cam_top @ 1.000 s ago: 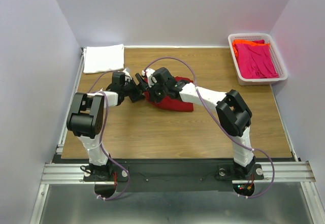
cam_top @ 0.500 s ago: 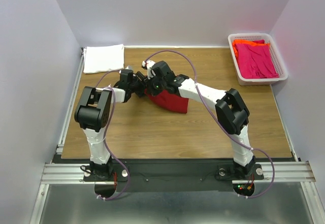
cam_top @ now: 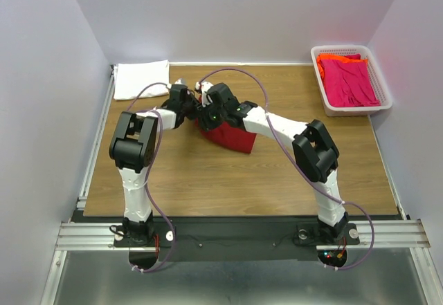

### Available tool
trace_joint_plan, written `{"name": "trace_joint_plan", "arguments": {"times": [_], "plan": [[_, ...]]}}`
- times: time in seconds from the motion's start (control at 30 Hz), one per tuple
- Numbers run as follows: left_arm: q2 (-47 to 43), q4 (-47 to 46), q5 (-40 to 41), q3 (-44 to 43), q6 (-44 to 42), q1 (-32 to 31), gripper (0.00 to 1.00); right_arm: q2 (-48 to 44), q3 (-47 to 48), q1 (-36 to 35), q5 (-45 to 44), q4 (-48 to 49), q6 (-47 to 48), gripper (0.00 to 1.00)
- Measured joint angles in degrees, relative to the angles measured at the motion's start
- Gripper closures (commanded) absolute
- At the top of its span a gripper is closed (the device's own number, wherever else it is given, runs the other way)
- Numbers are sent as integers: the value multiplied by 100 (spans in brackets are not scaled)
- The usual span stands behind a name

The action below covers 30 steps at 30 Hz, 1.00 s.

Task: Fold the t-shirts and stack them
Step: Neatly place the folded tshirt to the corner

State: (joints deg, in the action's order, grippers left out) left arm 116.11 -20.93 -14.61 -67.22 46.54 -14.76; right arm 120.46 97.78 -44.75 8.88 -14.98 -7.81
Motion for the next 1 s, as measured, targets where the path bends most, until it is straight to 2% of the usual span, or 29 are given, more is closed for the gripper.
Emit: {"name": "trace_joint_plan", "arguments": {"times": [0.07,0.13,0.37,0.53,0.8,1.0], "plan": [[122,258,160,-428,-433,-37,100,-22,-17,74,11,11,9,29],[219,474,354,-883,-979,-50,100,-103,-140,149,26,28,22,1],[483,984,905,-2039,-2212,-4,100,-763,-1010,752,129,7,96,0],[1010,1526,1318,-3357,-3060,136,100,-1248,-1521,1231,118,20,205,0],[1397,2138,1506,-4833,-4120,505,100,-1375,-1766,1281,179,0,321,0],[1661,2258,1364,-5768,-4540,874,100,-1375,-1770,1281,232,0,354,0]]}}
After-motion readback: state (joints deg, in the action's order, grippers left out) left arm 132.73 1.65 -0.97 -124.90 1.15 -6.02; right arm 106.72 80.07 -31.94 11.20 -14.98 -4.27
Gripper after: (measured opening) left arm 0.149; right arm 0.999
